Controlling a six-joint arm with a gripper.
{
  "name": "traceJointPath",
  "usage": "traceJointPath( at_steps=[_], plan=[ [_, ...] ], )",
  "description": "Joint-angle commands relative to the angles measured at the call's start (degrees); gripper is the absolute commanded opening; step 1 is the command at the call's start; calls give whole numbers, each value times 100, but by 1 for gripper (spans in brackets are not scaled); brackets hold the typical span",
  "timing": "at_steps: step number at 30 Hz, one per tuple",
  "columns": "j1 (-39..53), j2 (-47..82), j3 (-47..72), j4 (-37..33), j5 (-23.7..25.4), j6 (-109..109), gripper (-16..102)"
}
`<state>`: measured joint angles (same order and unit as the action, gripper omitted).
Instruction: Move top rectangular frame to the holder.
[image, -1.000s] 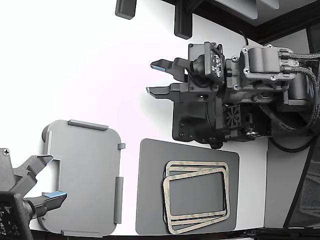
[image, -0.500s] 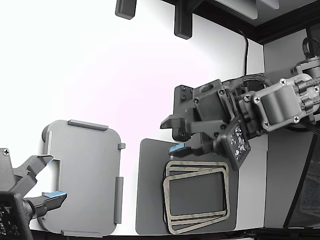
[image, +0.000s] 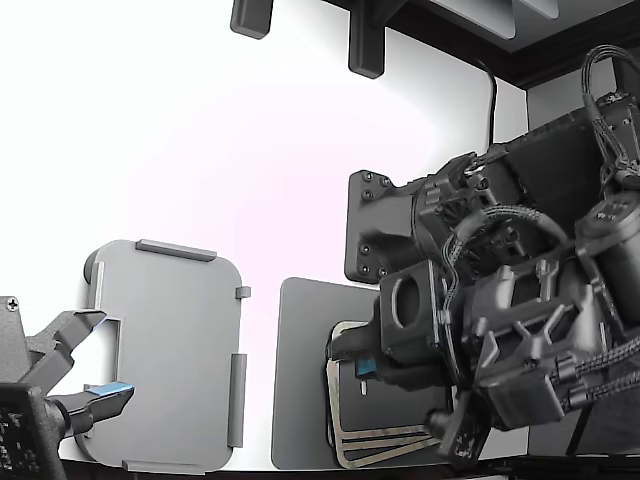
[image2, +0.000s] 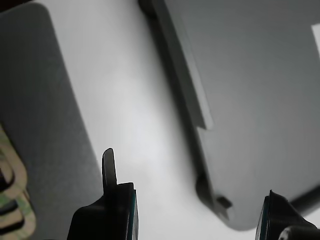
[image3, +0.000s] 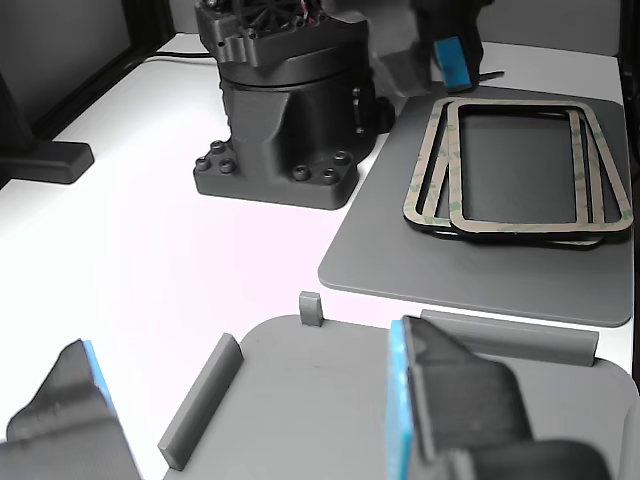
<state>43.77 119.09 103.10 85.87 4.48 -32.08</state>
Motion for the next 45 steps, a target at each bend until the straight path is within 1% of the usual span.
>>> traceJointPath(
  at_steps=[1, 5, 7, 10, 13, 15, 19, 24, 30, 34, 37, 41, 43, 45],
  plan=[
    [352, -246, -369, 123, 105, -53, 100],
    [756, -879, -861, 519, 299, -299, 99],
    [923, -1230, -1090, 659, 290, -360, 99],
    [1099, -1714, -1406, 809, 132, -510, 100],
    [1327, -2021, -1547, 800, 0, -466, 100],
    [1503, -2162, -1547, 712, 0, -396, 100],
    [1740, -2505, -1538, 527, -202, -211, 100],
    [2030, -2848, -1485, 343, -149, -79, 100],
    [2083, -3103, -1371, 26, -343, 62, 88],
    [2092, -3146, -1134, -211, -422, -9, 86],
    [2092, -3111, -967, -360, -466, -18, 81],
    [2092, -3103, -817, -466, -483, -9, 73],
    [2092, -3067, -756, -519, -466, -9, 63],
    [2092, -3041, -686, -589, -466, -35, 62]
  ],
)
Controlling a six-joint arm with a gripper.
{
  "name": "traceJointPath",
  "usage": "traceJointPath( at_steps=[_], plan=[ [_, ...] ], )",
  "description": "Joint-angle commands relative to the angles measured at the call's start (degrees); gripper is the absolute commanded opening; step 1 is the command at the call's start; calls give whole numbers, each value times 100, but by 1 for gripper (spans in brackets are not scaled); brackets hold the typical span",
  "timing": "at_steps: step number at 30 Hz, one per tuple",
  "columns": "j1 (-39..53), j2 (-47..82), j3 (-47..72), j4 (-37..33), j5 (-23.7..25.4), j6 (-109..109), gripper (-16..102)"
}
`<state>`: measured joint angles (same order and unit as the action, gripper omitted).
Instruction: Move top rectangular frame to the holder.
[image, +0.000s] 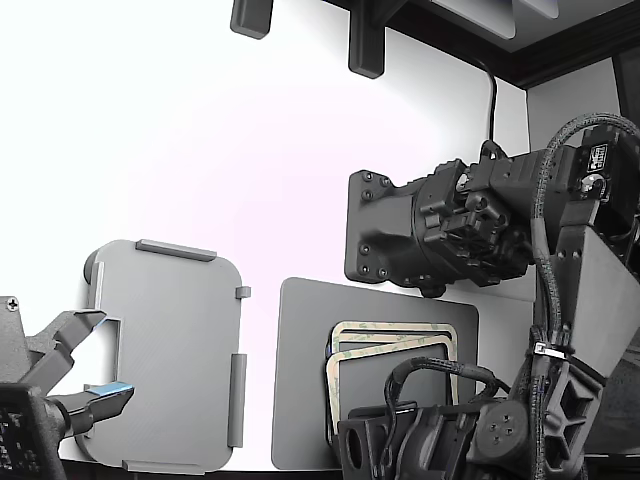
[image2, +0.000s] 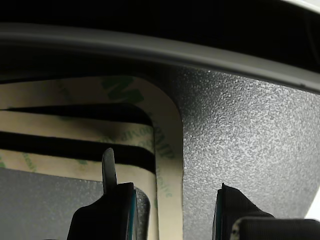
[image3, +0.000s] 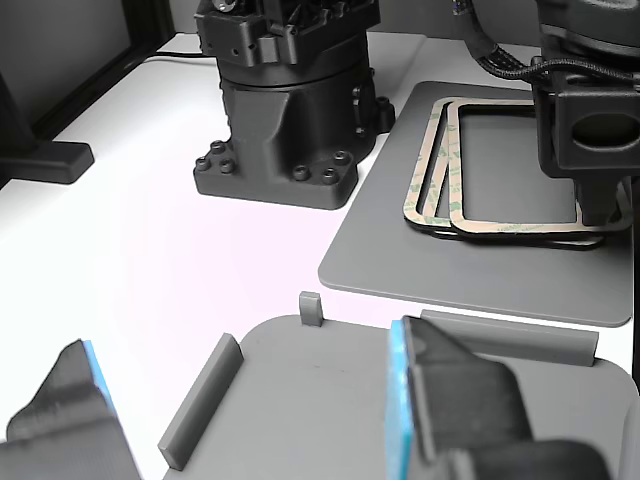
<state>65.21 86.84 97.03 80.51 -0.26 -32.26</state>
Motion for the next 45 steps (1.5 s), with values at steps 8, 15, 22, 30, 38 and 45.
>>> traceJointPath(
  at_steps=[8, 15, 22, 30, 38, 45],
  plan=[
    [-53, 193, 62, -237, 62, -26, 61],
    [-53, 229, 149, -272, 79, 18, 54],
    [-70, 255, 255, -325, 88, 9, 51],
    [-88, 281, 334, -396, 105, -18, 50],
    [-97, 264, 343, -431, 114, -26, 44],
    [-114, 211, 334, -457, 114, -35, 43]
  ],
)
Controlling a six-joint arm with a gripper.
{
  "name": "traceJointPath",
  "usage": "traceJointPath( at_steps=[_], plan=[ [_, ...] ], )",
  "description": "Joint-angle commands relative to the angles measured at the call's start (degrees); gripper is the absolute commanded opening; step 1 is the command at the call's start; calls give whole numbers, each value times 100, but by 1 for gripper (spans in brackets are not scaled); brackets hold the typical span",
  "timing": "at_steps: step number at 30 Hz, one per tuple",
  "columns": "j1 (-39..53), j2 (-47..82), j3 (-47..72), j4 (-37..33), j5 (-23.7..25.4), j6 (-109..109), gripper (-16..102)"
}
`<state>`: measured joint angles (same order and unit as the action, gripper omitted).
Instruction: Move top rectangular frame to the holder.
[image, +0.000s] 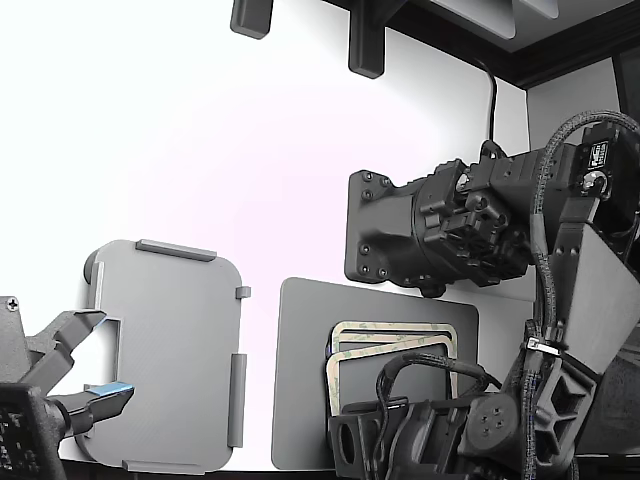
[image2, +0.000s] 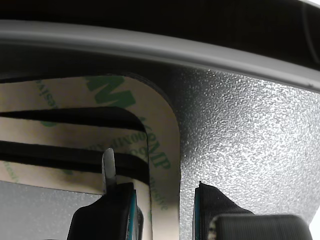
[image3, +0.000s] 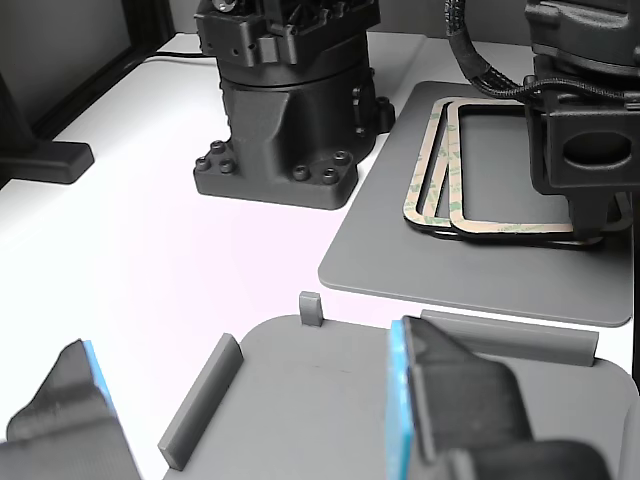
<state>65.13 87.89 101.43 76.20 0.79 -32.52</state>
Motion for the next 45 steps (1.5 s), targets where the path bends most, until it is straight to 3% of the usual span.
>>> traceJointPath(
  at_steps=[1, 14, 21, 26, 32, 38, 42, 45],
  plan=[
    [-105, 105, -97, -35, 9, -18, 43],
    [-158, 114, -18, -62, 18, -79, 34],
    [-167, 105, -123, 9, 88, -70, 12],
    [-167, 105, -246, 88, 202, 0, -10],
    [-211, 18, -791, 633, 272, 0, -10],
    [-580, -123, -1934, 1811, 220, -105, -11],
    [-896, 229, -2109, 1863, 378, 387, -11],
    [-1028, 571, -2057, 1863, 809, 1187, -11]
  ],
)
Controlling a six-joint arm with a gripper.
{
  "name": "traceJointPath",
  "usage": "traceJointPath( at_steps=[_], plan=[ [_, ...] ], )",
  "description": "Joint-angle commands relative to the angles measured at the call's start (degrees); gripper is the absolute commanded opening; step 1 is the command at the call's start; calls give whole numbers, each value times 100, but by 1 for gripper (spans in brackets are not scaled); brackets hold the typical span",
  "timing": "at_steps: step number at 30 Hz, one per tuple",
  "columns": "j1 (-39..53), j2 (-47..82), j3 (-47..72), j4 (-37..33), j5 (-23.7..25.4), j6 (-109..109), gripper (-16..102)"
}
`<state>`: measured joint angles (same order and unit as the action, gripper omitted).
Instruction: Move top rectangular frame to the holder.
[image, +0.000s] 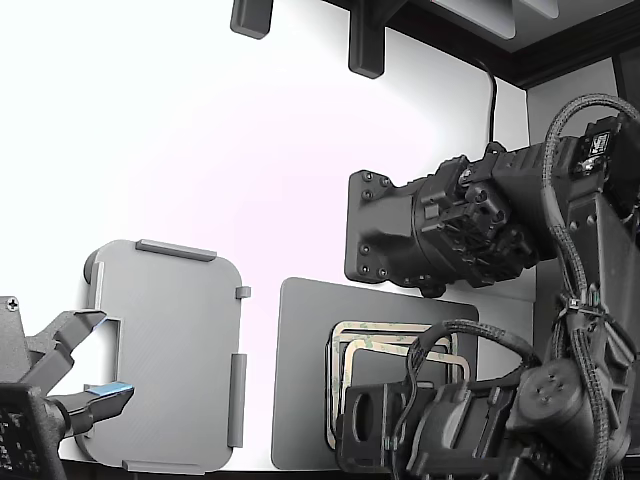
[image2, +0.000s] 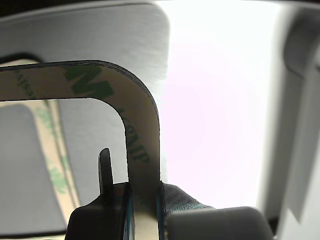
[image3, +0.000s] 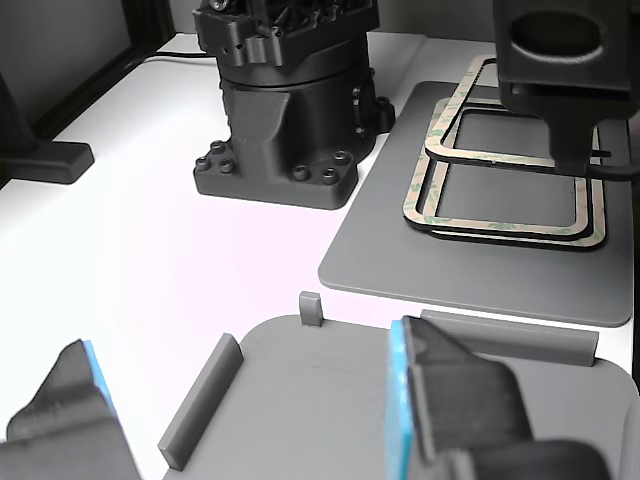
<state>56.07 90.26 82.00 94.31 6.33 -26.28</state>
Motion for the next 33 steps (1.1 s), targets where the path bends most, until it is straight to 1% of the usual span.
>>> traceJointPath(
  at_steps=[1, 3, 5, 13, 17, 22, 25, 33],
  plan=[
    [-158, 448, -88, 53, 431, 826, -11],
    [-211, 642, -18, 53, 738, 1468, -11],
    [-308, 756, 0, 53, 905, 1969, -11],
    [-967, 940, -105, 53, 905, 4869, -11],
    [-1318, 923, -141, 53, 888, 5959, -11],
    [-1696, 844, -316, 53, 712, 6583, -11],
    [-1951, 721, -519, 53, 580, 6495, -11],
    [-2830, 290, -712, 53, 439, 5915, -11]
  ],
)
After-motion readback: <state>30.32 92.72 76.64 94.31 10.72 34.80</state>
